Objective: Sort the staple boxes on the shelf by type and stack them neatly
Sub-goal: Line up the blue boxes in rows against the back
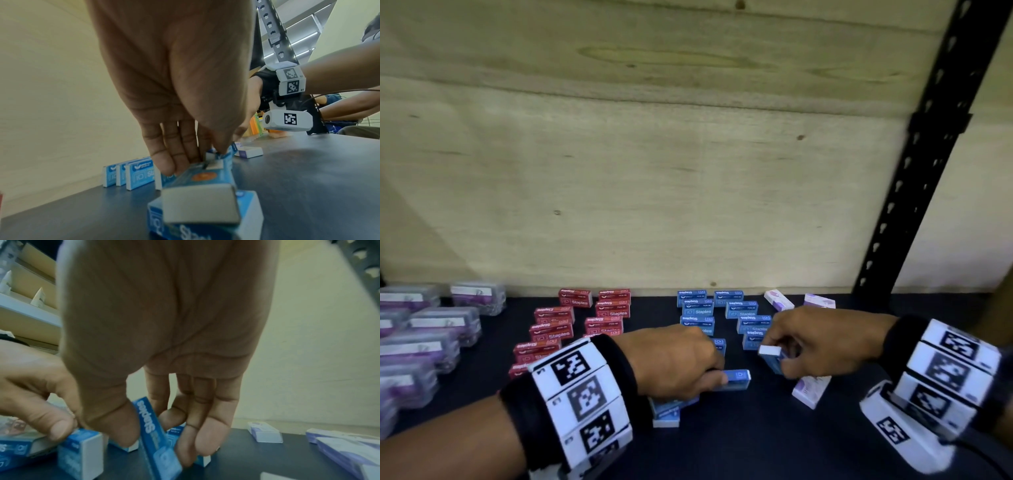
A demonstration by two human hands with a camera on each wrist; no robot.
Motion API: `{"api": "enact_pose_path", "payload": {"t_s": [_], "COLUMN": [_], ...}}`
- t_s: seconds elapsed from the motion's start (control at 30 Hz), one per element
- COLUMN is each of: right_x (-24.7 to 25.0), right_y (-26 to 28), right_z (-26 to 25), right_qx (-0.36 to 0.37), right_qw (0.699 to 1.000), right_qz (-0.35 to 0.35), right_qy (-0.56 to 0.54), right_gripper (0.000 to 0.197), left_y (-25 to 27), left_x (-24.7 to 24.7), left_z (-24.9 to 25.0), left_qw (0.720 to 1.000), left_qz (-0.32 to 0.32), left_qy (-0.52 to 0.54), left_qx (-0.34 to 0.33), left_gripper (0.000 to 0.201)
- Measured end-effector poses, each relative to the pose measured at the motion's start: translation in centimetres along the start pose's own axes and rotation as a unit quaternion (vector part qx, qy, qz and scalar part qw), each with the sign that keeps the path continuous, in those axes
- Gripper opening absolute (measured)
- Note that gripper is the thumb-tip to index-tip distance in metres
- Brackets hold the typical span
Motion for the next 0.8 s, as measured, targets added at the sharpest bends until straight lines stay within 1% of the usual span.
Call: {"api": "enact_pose_path", "payload": {"t_s": [0.03,0.1,0.17,0.23,0.33,0.47,0.63,0.8], "right_x": [0.1,0.1,0.1,-0.1,-0.4,-1.0,-1.0,-1.1], "right_y": [-0.1,-0.3,-0.4,-0.5,-0.7,-1.1,-1.4,-1.9], "right_z": [-0.1,-0.3,-0.3,-0.4,-0.2,-0.2,-0.8,-1.2], "right_qx": [0.006,0.017,0.026,0.033,0.027,0.028,0.045,0.056], "right_qw": [1.0,0.999,0.999,0.998,0.998,0.999,0.998,0.997], "right_qz": [0.004,0.009,0.013,0.014,0.009,-0.003,0.008,0.002], "right_qy": [0.012,0.031,0.039,0.05,0.048,0.042,0.052,0.053], "right_gripper": [0.016,0.023,0.029,0.03,0.026,0.014,0.016,0.017], "left_y": [0.0,0.0,0.0,0.0,0.0,0.0,-0.1,-0.4], "left_x": [0.1,0.3,0.4,0.5,0.4,0.6,0.7,0.9], "left_z": [-0.1,-0.2,-0.4,-0.5,-0.5,-0.5,-0.3,-0.2], "left_qw": [1.0,1.0,1.0,1.0,0.999,0.999,0.999,0.999], "left_qz": [-0.001,-0.003,0.001,0.006,0.009,0.019,0.023,0.022], "left_qy": [0.0,0.004,0.008,0.01,0.009,-0.008,-0.008,-0.015], "left_qx": [0.005,0.014,0.022,0.028,0.031,0.03,0.031,0.035], "left_gripper": [0.032,0.031,0.033,0.035,0.036,0.037,0.034,0.033]}}
Point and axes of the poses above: each hand's wrist, its own y-axis away from the middle knuckle, its own x-axis out of the back of the hand, z = x × y, the point moved 10 cm from there along -y, towards the middle knuckle, and after that the axes turned 4 degrees about y, right-handed, at the moved point
